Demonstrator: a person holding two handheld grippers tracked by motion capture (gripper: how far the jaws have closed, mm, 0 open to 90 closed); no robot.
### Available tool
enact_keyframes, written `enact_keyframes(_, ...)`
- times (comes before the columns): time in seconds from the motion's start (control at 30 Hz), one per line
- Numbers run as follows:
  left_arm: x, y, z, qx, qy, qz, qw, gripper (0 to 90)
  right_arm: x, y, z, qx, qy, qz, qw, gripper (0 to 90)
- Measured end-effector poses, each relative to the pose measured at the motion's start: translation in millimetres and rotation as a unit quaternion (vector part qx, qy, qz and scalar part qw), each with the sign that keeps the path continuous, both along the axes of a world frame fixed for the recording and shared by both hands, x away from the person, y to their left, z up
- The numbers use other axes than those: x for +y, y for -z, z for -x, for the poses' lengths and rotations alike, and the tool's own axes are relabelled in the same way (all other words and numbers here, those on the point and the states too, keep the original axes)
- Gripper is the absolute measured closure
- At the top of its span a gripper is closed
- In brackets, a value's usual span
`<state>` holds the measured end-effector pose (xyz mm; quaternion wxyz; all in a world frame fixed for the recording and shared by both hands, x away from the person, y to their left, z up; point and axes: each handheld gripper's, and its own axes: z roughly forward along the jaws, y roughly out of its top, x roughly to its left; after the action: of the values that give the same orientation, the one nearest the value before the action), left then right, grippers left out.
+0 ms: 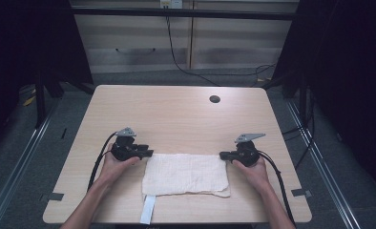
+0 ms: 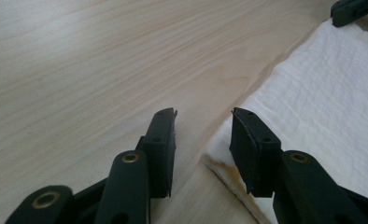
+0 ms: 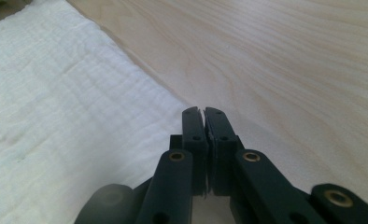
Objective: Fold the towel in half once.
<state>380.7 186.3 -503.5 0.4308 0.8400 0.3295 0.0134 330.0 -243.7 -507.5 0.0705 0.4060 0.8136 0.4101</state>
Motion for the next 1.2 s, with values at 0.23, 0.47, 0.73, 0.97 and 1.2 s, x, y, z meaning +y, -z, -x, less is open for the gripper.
enact_keyframes(0.23, -7.0, 2.4, 4.7, -0.014, 0.023, -0.024, 0.9993, 58.4, 0.8, -0.4, 0.8, -0.004, 0.003, 0.004, 1.0, 88.0)
enact_keyframes(0.47, -11.2, 1.3, 12.4, -0.038, 0.048, -0.047, 0.997, 75.3, 0.9, -1.2, 1.7, -0.006, 0.004, 0.006, 1.0, 87.9)
enact_keyframes(0.73, -12.0, 1.4, 15.9, -0.036, 0.036, -0.047, 0.9976, 84.9, 0.3, -2.7, 2.2, -0.008, 0.005, 0.001, 1.0, 88.0)
enact_keyframes(0.97, -10.0, -0.4, 14.3, -0.031, 0.027, -0.04, 0.9984, 85.2, -2.4, -10.1, 3.4, -0.021, 0.008, -0.022, 0.9995, 88.0)
enact_keyframes(1.2, -5.2, -11.1, 15.1, -0.044, 0.02, -0.02, 0.9986, 85.0, -1.8, -17.4, 4.8, -0.034, 0.007, -0.019, 0.9992, 88.0)
